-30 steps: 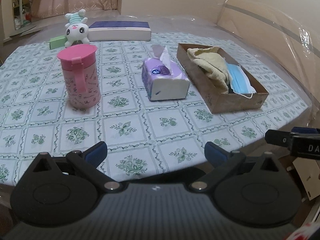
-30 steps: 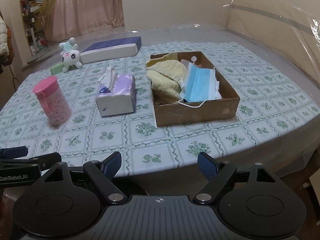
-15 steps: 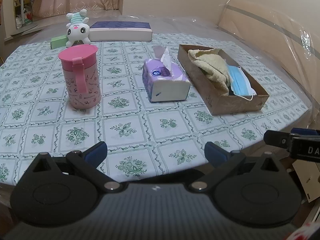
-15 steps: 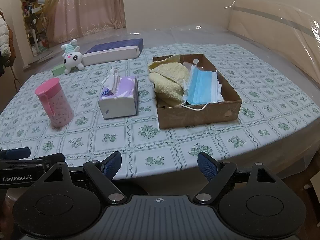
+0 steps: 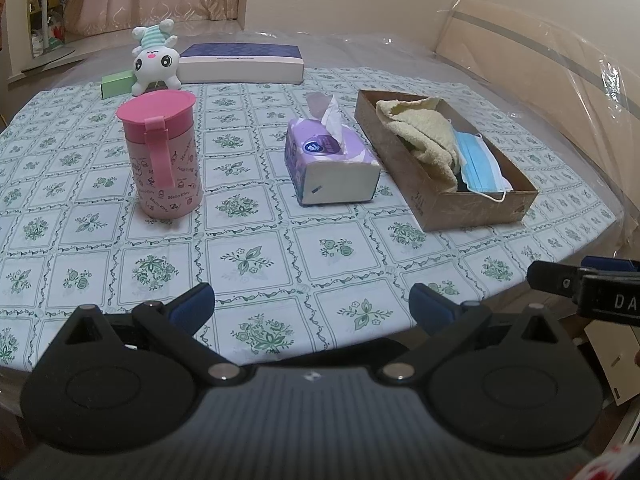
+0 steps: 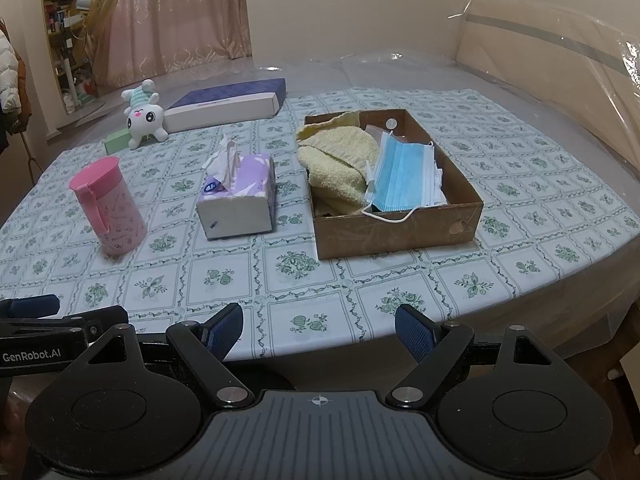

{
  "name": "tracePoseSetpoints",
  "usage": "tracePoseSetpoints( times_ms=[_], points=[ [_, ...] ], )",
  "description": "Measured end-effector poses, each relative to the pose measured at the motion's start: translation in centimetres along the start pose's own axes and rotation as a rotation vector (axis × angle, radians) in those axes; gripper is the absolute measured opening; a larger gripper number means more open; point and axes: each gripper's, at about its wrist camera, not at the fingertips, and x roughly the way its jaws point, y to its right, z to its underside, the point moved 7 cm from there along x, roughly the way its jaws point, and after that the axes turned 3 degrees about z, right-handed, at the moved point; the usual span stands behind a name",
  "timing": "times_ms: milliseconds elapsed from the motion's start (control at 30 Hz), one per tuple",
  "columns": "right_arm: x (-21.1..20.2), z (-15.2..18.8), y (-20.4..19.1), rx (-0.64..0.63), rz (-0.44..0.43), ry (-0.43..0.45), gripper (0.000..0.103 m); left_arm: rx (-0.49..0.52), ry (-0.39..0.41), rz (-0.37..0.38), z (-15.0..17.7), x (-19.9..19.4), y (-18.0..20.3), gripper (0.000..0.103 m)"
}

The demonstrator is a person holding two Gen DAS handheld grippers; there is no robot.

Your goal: Organize soft objects

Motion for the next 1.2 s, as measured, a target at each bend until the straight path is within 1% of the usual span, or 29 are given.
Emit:
tracePoseSetpoints(
  times_ms=[1200],
  points=[
    [-0.03, -0.11, 0.82, 0.007, 0.006, 0.011, 0.083, -0.004, 0.0, -0.003, 0.06, -0.01, -0.04, 0.103]
  ],
)
